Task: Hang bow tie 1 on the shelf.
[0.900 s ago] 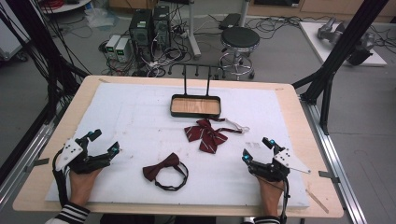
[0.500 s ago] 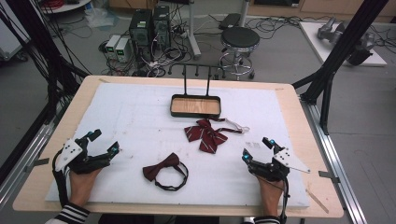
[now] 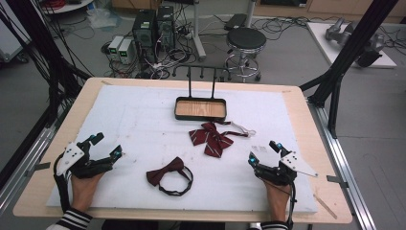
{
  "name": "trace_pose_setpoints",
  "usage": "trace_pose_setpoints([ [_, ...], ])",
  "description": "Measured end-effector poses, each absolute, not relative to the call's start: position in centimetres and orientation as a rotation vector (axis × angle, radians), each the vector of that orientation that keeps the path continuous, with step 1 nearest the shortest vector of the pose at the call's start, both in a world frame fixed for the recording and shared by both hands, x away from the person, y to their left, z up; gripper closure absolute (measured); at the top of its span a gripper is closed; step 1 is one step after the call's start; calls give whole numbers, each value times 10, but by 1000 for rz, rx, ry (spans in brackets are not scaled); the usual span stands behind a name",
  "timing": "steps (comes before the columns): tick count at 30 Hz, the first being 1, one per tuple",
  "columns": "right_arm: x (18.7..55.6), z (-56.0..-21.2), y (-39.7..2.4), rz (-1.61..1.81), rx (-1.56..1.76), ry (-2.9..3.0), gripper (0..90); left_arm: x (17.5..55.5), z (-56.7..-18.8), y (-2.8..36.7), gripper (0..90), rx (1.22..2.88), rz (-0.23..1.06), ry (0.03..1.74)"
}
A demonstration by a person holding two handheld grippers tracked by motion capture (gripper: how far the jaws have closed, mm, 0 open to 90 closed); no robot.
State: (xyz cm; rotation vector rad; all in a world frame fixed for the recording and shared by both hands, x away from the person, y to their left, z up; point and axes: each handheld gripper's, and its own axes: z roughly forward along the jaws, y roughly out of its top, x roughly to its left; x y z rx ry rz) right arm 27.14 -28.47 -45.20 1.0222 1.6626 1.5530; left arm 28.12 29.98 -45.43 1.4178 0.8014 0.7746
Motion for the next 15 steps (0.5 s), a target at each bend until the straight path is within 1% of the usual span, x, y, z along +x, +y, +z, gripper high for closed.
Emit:
trace_pose_setpoints([
  [7,276,-447,-284,1548,1066,1719,99,282,-454,300,148,1418,772,809],
  [15,284,-429,-276,1514,1061,1783,99,282,-454,300,151,1423,773,811],
])
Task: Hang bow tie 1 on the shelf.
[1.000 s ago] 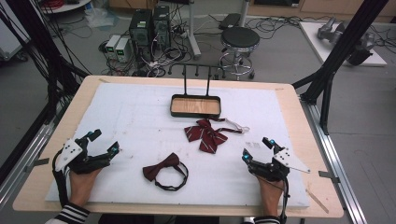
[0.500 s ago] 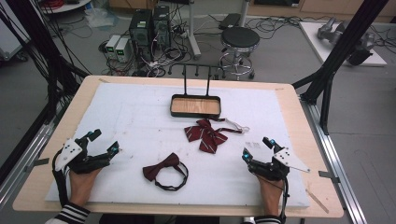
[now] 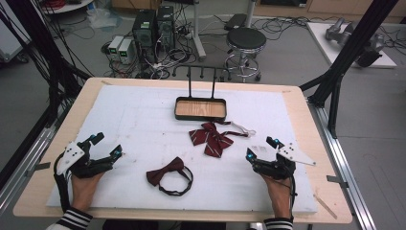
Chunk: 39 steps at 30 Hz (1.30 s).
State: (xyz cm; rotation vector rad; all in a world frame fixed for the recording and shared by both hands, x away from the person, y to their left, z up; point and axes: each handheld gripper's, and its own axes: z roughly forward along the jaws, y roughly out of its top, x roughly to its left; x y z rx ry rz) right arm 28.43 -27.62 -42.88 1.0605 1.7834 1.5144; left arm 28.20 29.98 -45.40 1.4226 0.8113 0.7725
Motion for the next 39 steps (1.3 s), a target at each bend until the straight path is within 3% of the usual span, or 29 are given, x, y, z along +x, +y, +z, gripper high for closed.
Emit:
trace_pose_setpoints([
  [13,317,-395,-250,1442,996,1990,99,282,-454,300,151,1423,771,814],
  [39,385,-378,-194,1247,950,2327,101,283,-454,300,149,1418,768,823],
])
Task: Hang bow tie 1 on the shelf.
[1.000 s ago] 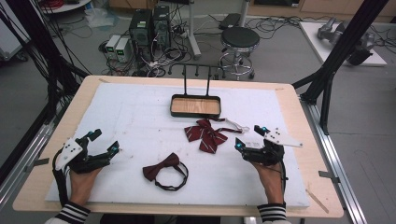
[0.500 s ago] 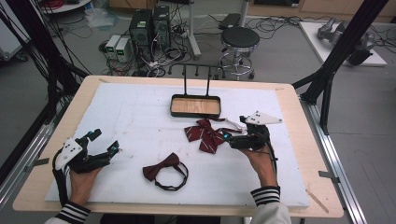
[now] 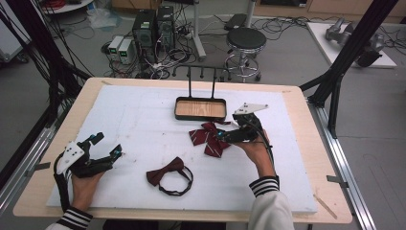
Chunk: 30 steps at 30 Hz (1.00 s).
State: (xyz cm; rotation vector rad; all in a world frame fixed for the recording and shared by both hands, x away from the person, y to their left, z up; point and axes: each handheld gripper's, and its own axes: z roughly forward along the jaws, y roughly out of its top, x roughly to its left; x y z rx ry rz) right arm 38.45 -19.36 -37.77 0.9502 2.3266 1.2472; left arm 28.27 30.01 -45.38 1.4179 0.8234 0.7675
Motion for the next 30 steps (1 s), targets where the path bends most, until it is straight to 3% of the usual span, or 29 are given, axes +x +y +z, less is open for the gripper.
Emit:
trace_pose_setpoints([
  [18,406,-402,-173,1044,982,2505,152,283,-454,300,148,1417,768,824],
  [30,420,-411,-156,867,1002,2590,290,283,-454,300,149,1418,768,824],
])
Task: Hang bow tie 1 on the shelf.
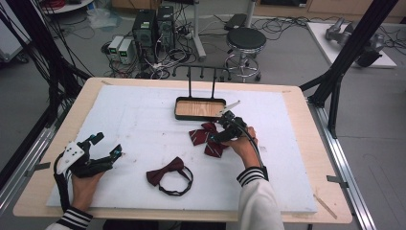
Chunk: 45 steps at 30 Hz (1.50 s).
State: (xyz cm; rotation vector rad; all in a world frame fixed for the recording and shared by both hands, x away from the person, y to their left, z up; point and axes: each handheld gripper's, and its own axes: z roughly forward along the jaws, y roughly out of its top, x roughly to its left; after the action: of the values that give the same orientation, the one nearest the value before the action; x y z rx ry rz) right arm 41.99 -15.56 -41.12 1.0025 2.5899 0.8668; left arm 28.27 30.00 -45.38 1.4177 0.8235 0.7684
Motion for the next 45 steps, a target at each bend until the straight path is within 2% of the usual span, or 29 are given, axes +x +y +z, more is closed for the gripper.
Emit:
trace_pose_setpoints([
  [14,428,-420,-152,765,1014,2650,514,283,-454,300,148,1416,768,825],
  [21,431,-423,-153,764,1026,2694,718,283,-454,300,149,1416,769,824],
  [23,430,-422,-152,759,1025,2704,748,283,-454,300,149,1416,768,824],
  [35,428,-419,-150,746,974,2682,762,283,-454,300,149,1417,768,825],
  [45,421,-396,-163,899,976,2561,762,283,-454,300,149,1416,768,825],
])
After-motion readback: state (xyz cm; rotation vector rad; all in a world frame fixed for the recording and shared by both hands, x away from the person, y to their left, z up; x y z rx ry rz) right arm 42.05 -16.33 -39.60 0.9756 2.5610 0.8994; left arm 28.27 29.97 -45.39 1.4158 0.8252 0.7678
